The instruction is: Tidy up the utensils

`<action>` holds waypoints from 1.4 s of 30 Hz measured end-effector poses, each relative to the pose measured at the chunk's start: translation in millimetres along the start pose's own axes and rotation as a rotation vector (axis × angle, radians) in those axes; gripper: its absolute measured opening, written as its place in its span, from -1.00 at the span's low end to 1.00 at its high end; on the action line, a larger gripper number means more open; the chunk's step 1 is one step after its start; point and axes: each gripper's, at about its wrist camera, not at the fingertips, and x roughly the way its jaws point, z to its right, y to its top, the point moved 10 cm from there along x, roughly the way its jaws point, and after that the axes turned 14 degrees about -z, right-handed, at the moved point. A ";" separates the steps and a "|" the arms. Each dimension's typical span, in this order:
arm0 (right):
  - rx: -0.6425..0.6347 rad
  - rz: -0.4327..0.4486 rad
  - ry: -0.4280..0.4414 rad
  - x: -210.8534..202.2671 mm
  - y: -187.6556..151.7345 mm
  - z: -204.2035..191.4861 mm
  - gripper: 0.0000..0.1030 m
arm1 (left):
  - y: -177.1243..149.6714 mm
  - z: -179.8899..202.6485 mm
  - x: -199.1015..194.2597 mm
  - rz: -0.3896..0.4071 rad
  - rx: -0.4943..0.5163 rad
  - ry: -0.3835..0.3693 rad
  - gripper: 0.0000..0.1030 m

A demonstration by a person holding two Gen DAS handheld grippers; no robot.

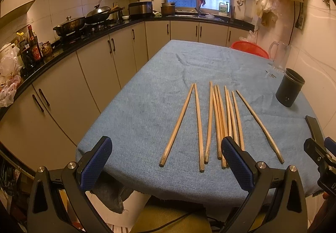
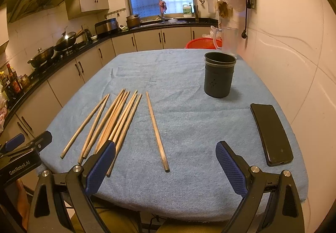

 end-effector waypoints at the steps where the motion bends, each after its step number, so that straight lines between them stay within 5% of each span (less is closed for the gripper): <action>1: -0.001 -0.001 0.001 0.2 -0.4 -0.1 0.91 | 0.3 -0.1 -0.2 0.000 0.000 0.000 1.00; 21: -0.060 -0.035 0.035 12.3 14.3 -7.7 0.89 | 6.1 -8.2 13.1 -0.045 0.017 -0.001 1.00; 29: -0.115 -0.115 0.107 25.0 43.1 -18.9 0.76 | 31.9 -17.8 40.5 -0.191 0.033 -0.099 0.89; 33: -0.105 -0.183 0.160 36.4 50.3 -22.1 0.56 | 40.6 -20.6 55.1 -0.265 0.040 -0.128 0.43; 37: -0.106 -0.249 0.211 51.1 62.6 -29.0 0.26 | 49.2 -10.2 72.3 -0.350 0.069 -0.192 0.40; 42: -0.100 -0.339 0.226 81.7 81.1 -36.4 -0.07 | 70.4 5.6 89.8 -0.379 0.135 -0.178 0.21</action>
